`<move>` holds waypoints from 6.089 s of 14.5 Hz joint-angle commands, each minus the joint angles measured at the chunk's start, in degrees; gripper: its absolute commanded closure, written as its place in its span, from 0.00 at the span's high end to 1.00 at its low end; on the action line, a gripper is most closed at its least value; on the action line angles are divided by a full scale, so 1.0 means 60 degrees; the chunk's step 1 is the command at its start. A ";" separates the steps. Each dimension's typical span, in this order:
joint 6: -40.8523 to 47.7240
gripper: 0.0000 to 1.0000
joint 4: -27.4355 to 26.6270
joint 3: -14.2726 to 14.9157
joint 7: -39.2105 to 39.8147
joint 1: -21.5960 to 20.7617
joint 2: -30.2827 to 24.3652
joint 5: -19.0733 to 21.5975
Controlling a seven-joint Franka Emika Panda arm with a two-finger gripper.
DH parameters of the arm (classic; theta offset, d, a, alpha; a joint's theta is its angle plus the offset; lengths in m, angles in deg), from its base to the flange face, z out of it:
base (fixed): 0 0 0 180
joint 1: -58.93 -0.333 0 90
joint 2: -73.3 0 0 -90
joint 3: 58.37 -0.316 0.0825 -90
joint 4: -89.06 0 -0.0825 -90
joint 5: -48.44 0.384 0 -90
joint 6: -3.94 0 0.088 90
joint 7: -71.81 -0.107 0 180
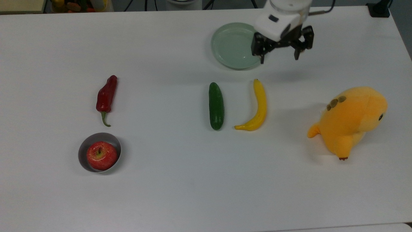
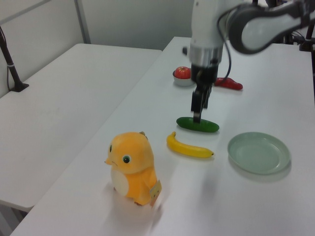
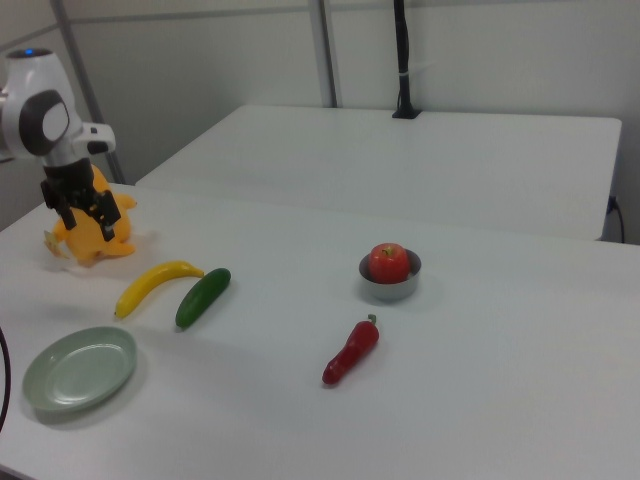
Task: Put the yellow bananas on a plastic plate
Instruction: 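Move the gripper over the yellow banana beside the cucumber, then lower the open gripper onto the banana and close on it, then lift the banana and carry it toward the green plate, then lower the banana onto the plate and open the gripper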
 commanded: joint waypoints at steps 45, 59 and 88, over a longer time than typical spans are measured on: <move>-0.2731 0.00 0.0103 0.0247 -0.0457 -0.0113 0.2393 -0.1508; 0.1835 0.01 -0.0160 0.0217 -0.0384 0.0224 -0.0550 -0.1128; 0.0843 0.35 -0.4453 0.0056 -0.0208 -0.0932 -0.1664 -0.0878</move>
